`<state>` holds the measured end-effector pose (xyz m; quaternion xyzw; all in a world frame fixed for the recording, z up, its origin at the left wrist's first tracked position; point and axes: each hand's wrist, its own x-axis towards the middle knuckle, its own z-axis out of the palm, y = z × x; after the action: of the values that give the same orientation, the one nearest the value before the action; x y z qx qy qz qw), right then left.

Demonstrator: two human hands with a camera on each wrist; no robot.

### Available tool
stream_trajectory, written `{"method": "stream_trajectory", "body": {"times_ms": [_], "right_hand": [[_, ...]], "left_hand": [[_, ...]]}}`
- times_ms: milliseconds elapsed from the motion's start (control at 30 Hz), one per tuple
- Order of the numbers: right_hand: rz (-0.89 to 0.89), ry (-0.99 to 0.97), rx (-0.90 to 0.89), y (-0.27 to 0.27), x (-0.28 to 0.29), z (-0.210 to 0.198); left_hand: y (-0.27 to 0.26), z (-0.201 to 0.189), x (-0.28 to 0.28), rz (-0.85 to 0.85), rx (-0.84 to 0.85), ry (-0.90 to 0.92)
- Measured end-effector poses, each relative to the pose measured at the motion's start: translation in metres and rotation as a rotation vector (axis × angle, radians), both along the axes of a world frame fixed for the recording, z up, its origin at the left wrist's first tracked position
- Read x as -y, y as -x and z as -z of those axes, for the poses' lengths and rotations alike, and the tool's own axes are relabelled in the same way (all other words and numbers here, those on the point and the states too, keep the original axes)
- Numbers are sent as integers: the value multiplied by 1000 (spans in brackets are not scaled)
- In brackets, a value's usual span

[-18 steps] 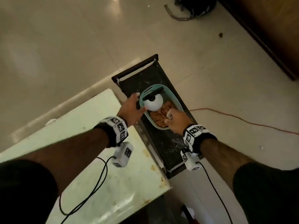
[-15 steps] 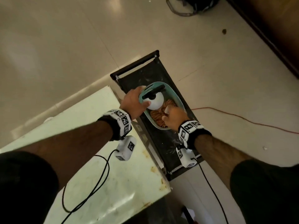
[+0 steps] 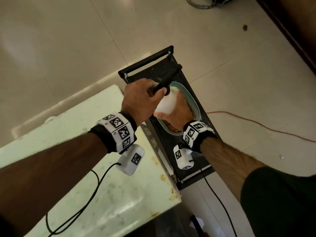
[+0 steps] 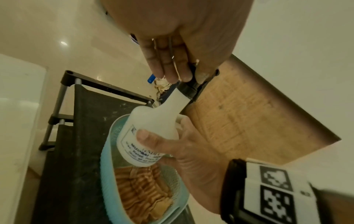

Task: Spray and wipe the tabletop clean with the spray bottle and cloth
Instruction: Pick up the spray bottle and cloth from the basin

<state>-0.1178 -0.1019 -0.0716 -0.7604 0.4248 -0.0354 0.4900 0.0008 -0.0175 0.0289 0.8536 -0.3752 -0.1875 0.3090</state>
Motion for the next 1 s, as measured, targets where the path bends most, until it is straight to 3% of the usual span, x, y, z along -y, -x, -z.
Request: {"method": "stream_trajectory", "body": {"times_ms": [67,200,300,400,467,500,567,633,700,800,1000], "right_hand": [[-33,-22,31,-1,-4,-13],[-152,-103,151,1,-19,-25],[-326,-140,184,5,-33,-41],[-396,-473,225,16,-35,-45],[-298,-653,160,22,-21,-35],[-207,-603,101,23,-12,-26],[-94,-229,-148,21,9,-4],[-217,20,-413,15,24,14],[-437,39,-576,6,28,29],[-643,154,-667,-7,23,45],[-651,373,-742,-16,16,49]], "left_hand": [[0,-4,-7,-24,-67,101],[-2,1,-25,176,-283,93],[3,6,-31,113,-457,71],[4,16,-38,5,-568,154],[1,19,-46,-81,-558,181],[1,21,-52,-113,-557,194],[-1,22,-63,-138,-532,181],[1,23,-75,-147,-485,172],[2,23,-85,-172,-472,153],[4,24,-99,-213,-475,115],[9,22,-131,-238,-455,124]]}}
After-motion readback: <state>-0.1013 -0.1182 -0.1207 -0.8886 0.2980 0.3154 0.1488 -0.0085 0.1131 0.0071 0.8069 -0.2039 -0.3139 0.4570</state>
